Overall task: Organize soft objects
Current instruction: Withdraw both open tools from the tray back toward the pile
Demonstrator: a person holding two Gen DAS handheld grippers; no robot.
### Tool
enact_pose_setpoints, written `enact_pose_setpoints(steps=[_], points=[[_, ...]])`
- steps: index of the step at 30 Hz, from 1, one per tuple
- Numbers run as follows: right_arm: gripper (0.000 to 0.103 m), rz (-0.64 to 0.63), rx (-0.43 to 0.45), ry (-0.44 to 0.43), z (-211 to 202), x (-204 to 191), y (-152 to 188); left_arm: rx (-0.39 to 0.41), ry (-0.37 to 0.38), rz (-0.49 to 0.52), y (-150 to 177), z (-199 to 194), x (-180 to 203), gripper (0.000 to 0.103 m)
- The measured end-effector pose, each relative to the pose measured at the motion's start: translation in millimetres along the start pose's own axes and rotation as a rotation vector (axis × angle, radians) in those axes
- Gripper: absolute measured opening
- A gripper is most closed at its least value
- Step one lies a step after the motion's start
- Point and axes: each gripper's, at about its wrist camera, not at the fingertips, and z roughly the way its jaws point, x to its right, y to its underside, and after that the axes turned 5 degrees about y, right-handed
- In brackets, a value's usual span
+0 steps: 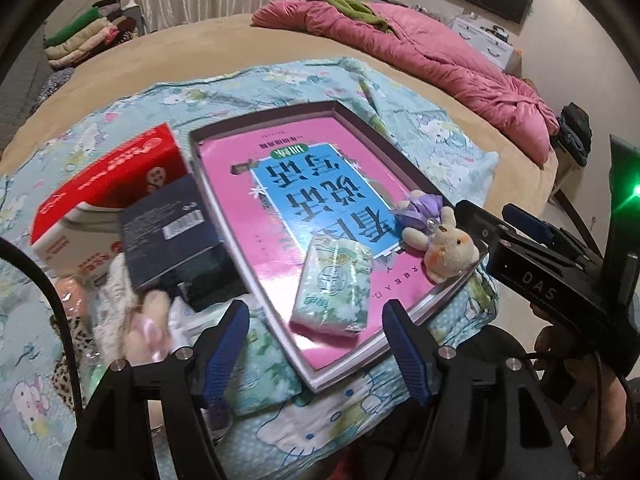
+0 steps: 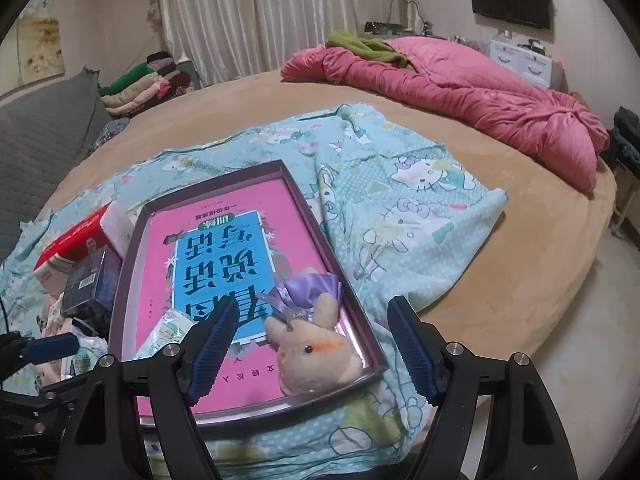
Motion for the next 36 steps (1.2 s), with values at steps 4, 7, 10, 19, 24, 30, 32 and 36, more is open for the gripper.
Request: enact_pose_setpoints(steps=[4, 7, 10, 19, 24, 30, 32, 36], points=[[0.078, -0.008, 0.023, 0.002, -9, -7, -2, 0.029, -0.015, -0.009, 3, -15, -7, 0.072], [0.078, -0.018, 0.037, 0.001, -15, -12, -4, 0.057, -0.032, -0.025, 5, -28, -16, 0.074], [0.078, -0.025, 0.057, -0.004, -23, -19, -6, 0.076, -0.042, -0.042, 5, -38, -25, 0.076], [0.078, -0.05, 0.099, -0.033, -45, -40, -12, 0.127, -0.079, -0.117, 3, -73, -63, 0.077], [0.078, -0.078, 0.111, -0.057, -54, -55, -13, 0.158, -0.101, -0.161, 5, -91, -86, 0.077], [0.079, -0.112, 0.13, -0.093, -67, -74, -15, 0.191, -0.124, -0.197, 9, -111, -106, 0.077], [0.079, -0.121, 0.135, -0.104, -72, -80, -15, 0.196, -0.133, -0.202, 9, -116, -111, 0.077], [0.079, -0.14, 0.142, -0.126, -79, -92, -15, 0.211, -0.141, -0.225, 13, -124, -123, 0.077]])
